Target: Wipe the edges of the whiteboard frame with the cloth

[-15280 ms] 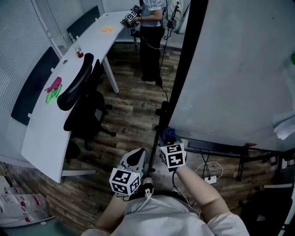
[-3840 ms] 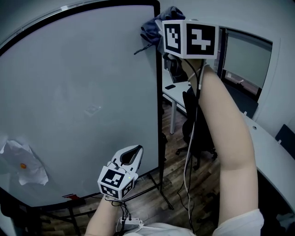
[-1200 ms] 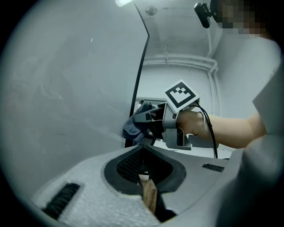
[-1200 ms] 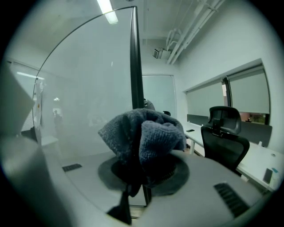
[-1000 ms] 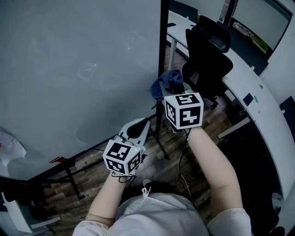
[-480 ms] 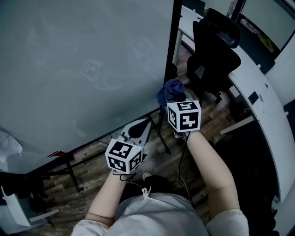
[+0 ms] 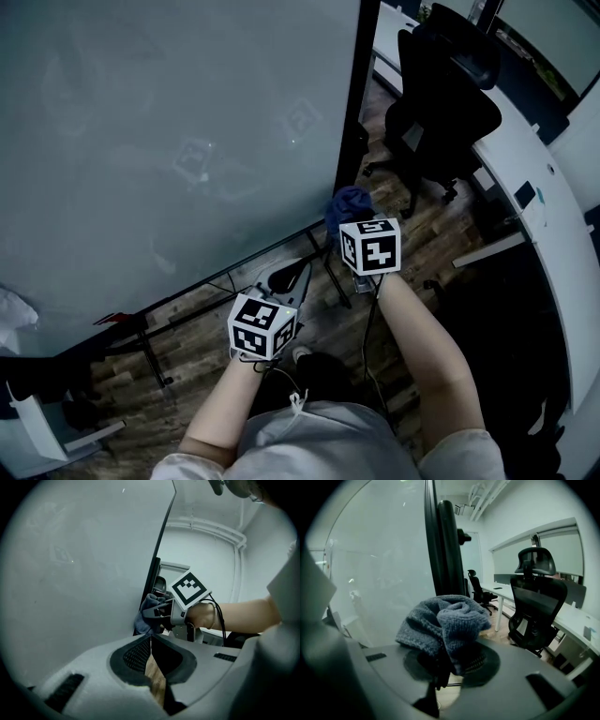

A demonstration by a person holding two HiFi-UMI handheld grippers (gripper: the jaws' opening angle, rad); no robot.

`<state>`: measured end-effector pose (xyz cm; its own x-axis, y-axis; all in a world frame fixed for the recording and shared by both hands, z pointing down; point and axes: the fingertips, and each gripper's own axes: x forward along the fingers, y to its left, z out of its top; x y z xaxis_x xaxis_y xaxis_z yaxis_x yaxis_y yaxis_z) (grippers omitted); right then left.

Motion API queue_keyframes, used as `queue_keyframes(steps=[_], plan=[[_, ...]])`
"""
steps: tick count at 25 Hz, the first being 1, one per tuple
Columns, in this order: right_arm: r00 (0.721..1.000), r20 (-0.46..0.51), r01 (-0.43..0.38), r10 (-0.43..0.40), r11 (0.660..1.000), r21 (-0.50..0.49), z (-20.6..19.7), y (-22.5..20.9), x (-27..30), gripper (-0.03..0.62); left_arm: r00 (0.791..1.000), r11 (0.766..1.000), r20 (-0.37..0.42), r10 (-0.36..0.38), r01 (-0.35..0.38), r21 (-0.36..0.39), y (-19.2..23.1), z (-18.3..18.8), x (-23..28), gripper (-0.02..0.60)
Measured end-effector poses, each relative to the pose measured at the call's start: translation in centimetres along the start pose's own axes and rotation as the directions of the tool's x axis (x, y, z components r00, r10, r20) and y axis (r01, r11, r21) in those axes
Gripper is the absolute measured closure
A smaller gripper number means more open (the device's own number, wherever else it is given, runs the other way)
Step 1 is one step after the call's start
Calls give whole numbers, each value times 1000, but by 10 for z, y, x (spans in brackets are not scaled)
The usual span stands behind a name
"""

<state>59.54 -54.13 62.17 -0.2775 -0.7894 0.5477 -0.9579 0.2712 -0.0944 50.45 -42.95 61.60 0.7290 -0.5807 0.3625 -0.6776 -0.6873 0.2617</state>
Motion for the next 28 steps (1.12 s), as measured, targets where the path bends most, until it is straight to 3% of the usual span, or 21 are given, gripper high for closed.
queue_keyframes(steps=[7, 15, 25, 28], plan=[[995, -97, 32, -29, 999, 28, -48, -9, 31, 517, 1000, 1000, 15, -25, 25, 3, 2, -29, -7, 561], [980, -187, 72, -60, 996, 58, -88, -13, 54, 517, 999, 1000, 36, -2, 2, -13, 14, -49, -27, 561], [976, -167, 137, -138, 990, -15, -89, 11, 63, 517, 992, 987, 51, 117, -111, -113, 55, -74, -71, 561], [977, -180, 111, -112, 994, -18, -90, 31, 63, 517, 986, 976, 44, 163, -155, -150, 67, -82, -87, 561]])
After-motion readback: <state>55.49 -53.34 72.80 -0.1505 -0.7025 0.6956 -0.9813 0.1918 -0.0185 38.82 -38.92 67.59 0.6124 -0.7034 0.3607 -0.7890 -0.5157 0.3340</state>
